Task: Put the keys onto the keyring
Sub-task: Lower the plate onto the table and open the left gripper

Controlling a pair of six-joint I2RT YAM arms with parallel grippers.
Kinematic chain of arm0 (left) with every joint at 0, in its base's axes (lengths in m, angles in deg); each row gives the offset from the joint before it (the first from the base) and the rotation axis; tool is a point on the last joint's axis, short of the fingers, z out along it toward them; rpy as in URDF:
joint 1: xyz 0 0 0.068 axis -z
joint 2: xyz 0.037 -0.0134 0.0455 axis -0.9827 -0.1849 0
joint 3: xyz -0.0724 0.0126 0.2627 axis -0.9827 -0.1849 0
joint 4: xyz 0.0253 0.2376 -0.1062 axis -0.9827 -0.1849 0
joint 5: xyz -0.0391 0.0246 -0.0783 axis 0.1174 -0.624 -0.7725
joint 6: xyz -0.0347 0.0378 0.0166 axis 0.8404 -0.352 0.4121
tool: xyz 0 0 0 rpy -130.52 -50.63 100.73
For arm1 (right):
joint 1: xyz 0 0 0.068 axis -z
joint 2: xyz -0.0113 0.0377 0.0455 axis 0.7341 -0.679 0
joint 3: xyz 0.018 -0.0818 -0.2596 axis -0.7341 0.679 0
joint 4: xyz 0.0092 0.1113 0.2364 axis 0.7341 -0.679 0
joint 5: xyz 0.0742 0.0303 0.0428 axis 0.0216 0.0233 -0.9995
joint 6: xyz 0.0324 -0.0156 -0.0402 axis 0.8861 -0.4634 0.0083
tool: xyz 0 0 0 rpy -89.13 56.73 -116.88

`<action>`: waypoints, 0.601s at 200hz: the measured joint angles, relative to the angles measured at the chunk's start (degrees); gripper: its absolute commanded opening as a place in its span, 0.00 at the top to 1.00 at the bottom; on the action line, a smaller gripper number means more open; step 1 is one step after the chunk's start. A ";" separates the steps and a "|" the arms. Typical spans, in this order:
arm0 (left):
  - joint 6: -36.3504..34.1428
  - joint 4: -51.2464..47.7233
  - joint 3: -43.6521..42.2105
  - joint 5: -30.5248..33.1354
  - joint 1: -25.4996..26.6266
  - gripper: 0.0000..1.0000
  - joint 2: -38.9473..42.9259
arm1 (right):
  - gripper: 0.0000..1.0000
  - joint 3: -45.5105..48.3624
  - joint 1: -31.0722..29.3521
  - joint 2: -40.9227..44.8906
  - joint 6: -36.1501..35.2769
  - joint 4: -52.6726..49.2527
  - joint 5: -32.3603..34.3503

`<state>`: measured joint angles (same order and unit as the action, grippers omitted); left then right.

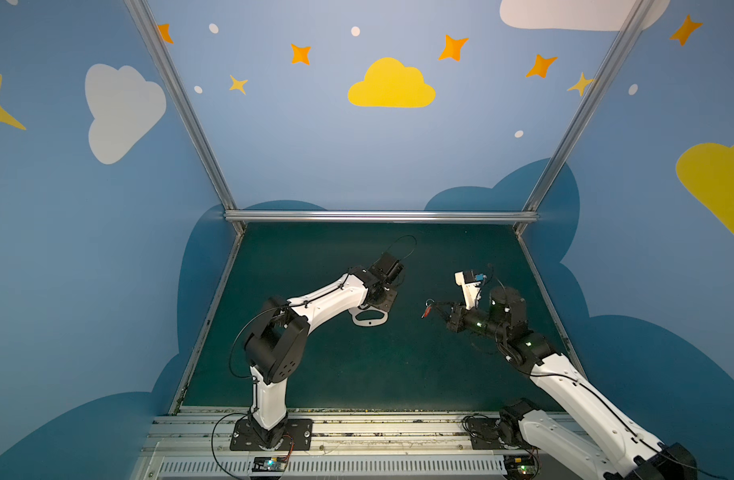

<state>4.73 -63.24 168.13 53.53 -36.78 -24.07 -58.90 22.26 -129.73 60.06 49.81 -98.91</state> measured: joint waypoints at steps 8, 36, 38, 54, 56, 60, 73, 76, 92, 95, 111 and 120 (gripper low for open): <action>-0.66 -0.28 -0.11 -0.68 0.90 0.96 -0.13 | 1.00 0.15 0.22 0.42 -0.02 -0.11 0.11; -2.73 0.04 -2.95 -2.27 4.85 0.96 0.04 | 1.00 0.85 1.18 1.31 -0.02 -0.50 0.48; -2.89 0.15 -3.41 -2.36 5.18 0.96 0.11 | 1.00 0.92 1.25 1.31 -0.02 -0.50 0.50; -3.82 0.59 -7.17 -2.21 7.56 0.96 0.76 | 1.00 1.31 1.51 1.27 0.00 -0.55 0.52; -3.89 0.59 -7.65 -2.14 7.82 0.96 0.87 | 1.00 1.36 1.55 1.25 0.00 -0.55 0.52; -4.04 0.63 -8.61 -1.95 8.37 0.96 1.05 | 1.00 1.44 1.60 1.22 0.00 -0.55 0.52; -4.42 0.55 -11.08 -1.40 9.68 0.96 1.44 | 1.00 1.73 1.62 0.96 0.04 -0.52 0.52; -4.44 0.55 -11.45 -1.25 9.84 0.96 1.44 | 1.00 1.79 1.62 0.87 0.07 -0.52 0.52; -4.68 0.72 -13.25 -0.17 10.23 0.96 1.46 | 1.00 2.10 1.62 0.46 0.28 -0.48 0.52; -4.68 0.72 -13.44 0.00 10.23 0.96 1.49 | 1.00 2.16 1.62 0.42 0.37 -0.48 0.52; -4.68 0.90 -14.23 1.09 10.23 0.91 1.92 | 1.00 2.45 1.64 0.37 0.66 -0.48 0.55; -4.50 1.07 -14.56 1.55 10.23 0.85 2.49 | 1.00 2.51 1.64 0.39 0.68 -0.48 0.59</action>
<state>0.23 -62.17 153.58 55.08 -26.55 -21.58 -56.39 23.90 -129.34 60.73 49.33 -98.32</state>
